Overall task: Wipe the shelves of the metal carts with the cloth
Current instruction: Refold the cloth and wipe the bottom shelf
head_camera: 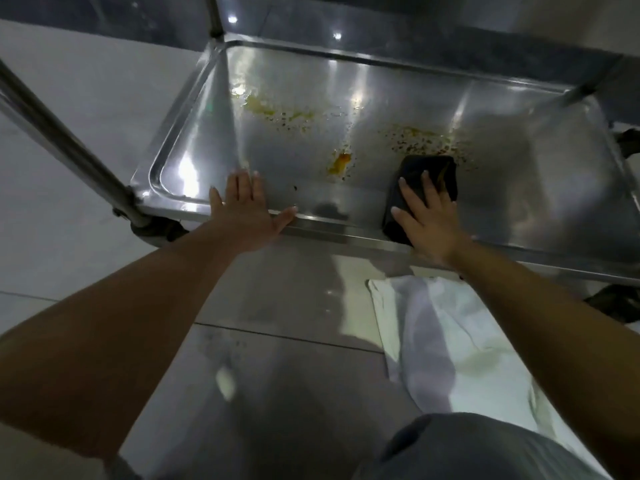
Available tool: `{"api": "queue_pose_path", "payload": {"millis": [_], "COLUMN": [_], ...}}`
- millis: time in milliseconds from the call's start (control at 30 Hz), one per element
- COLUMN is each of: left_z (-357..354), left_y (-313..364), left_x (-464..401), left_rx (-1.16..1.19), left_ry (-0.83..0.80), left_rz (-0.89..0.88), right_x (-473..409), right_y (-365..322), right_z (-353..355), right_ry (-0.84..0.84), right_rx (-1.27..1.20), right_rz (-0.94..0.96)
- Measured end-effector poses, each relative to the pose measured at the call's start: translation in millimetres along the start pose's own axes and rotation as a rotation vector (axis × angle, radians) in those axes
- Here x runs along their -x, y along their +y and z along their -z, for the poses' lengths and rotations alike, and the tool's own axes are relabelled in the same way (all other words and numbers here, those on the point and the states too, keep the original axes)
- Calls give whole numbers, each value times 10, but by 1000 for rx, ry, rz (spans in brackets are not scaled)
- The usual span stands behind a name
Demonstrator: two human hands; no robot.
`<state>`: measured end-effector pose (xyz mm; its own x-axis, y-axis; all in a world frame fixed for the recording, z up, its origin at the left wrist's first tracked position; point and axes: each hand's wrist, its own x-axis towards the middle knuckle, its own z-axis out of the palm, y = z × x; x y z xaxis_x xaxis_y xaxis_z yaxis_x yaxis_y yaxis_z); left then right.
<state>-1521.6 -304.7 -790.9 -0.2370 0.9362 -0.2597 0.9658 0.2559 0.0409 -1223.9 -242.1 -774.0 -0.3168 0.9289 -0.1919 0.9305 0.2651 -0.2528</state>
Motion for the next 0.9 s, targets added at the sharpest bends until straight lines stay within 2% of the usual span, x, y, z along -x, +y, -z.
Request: {"api": "queue_pose_path", "payload": {"millis": [100,167,300,433,500,633,700,900], "left_z": [-38,-51,-76,-110,-152,-163,-159,-193], "left_y": [-29,-41,-174,-314,-307,-308,-329,-330], "left_x": [-44,-22,45,-52,-100,-129,-145,-152], "left_rx": [17,18,-32,-38,-21,-1,7,37], "left_ry": [-34,-40,124,94,89,45,43,40], "left_rz": [7,1,-77,43,41,37,38,47], "right_x": [-265,-373,-298,-127,-68,-150,-255,-606], "right_y": [-350,-606,-601,51,337,263,-8,-1128], "right_z": [-64,-121,-148,-61,7,6,-47,-387], "right_ry": [-119,-128,-73,40,72,32,34,7], "right_rx": [115,141,-7,-19,-85,-28,6,71], "right_rz": [56,146,211,77,-17,-125,-69,272]}}
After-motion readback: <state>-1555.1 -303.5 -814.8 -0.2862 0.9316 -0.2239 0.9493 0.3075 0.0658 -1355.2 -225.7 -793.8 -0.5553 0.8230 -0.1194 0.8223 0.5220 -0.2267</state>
